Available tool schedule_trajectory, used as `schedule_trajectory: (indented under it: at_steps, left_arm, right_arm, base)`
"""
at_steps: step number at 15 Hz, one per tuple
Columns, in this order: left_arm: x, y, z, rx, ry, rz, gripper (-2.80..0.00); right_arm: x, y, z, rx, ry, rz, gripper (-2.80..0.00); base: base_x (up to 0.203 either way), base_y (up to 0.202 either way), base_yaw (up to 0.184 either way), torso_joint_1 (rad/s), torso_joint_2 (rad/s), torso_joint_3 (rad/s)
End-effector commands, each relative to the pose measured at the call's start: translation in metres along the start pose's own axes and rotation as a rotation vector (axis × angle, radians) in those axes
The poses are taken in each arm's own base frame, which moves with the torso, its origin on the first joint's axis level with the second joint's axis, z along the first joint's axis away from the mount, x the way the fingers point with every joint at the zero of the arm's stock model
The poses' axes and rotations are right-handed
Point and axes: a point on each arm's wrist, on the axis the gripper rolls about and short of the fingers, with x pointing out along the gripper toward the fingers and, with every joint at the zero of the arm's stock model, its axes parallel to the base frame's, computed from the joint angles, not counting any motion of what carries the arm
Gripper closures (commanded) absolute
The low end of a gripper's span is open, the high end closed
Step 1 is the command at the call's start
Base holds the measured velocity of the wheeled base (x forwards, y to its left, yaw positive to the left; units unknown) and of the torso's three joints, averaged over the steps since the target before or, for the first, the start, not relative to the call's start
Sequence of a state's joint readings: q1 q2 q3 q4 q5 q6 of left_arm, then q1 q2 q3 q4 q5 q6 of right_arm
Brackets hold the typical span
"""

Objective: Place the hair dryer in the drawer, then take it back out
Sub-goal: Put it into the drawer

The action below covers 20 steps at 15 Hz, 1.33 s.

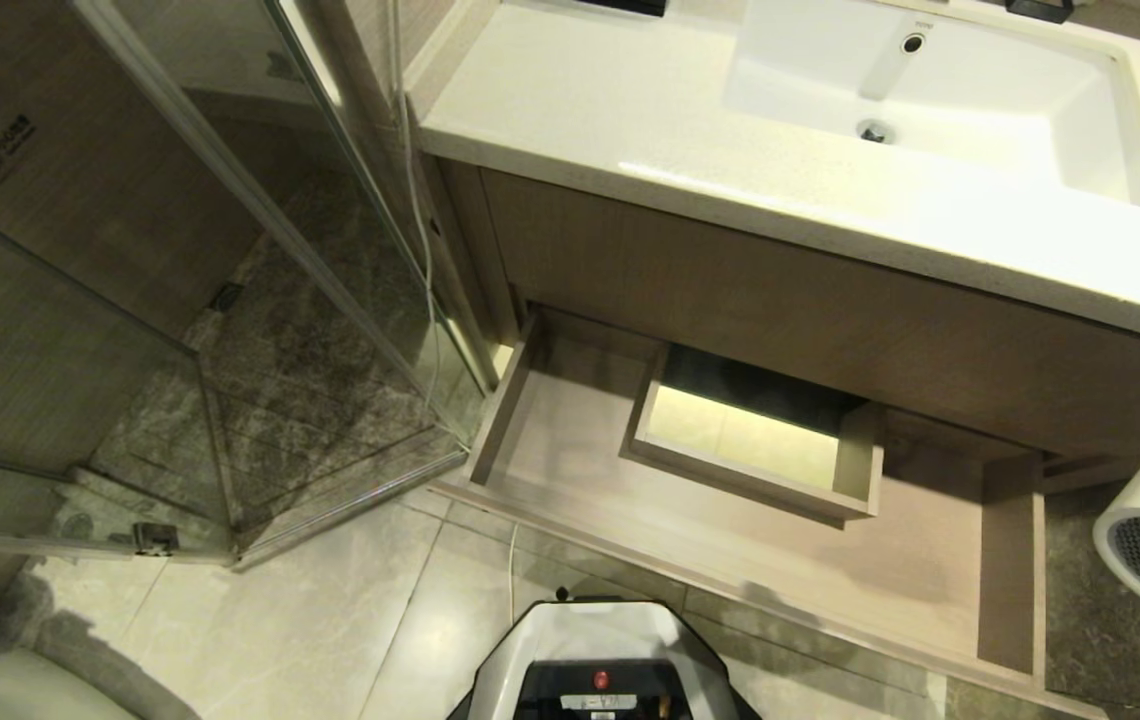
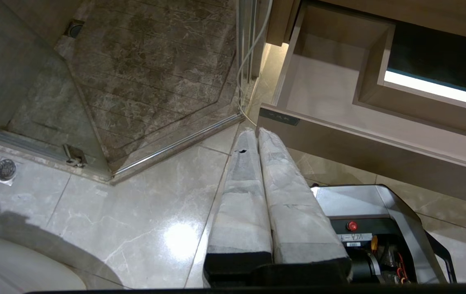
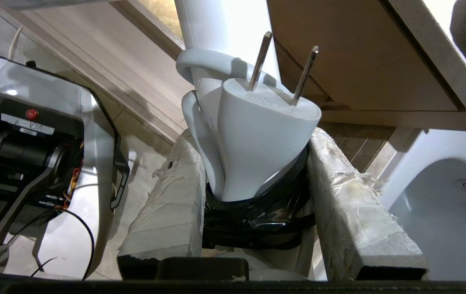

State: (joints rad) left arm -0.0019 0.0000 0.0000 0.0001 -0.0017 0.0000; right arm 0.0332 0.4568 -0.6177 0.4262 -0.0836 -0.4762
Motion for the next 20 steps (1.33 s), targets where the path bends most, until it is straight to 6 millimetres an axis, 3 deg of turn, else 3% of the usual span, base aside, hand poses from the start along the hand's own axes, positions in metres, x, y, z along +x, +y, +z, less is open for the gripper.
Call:
schedule_trajectory:
  at_steps: [1,7,14,20]
  left_arm:
    - [0.0,0.0,0.0,0.0,0.001,0.001,0.0]
    - [0.0,0.0,0.0,0.0,0.001,0.001,0.0]
    - [0.0,0.0,0.0,0.0,0.001,0.001,0.0]
    - [0.0,0.0,0.0,0.0,0.001,0.001,0.0]
  right_arm:
    - [0.001,0.0,0.0,-0.003,0.003,0.001,0.0]
    - [0.002,0.002,-0.003,-0.004,0.019,0.01,0.0]
    - [0.002,0.003,-0.005,-0.005,0.027,0.014,0.0]
    - [0.004,0.006,-0.01,-0.007,0.056,0.028,0.0]
  base:
    - [0.0,0.0,0.0,0.0,0.0,0.0]
    - [0.001,0.001,-0.013,0.001,0.0,0.0]
    - [0.001,0.007,-0.154,0.003,0.0,0.002]
    - [0.0,-0.001,-0.01,0.0,0.0,0.001]
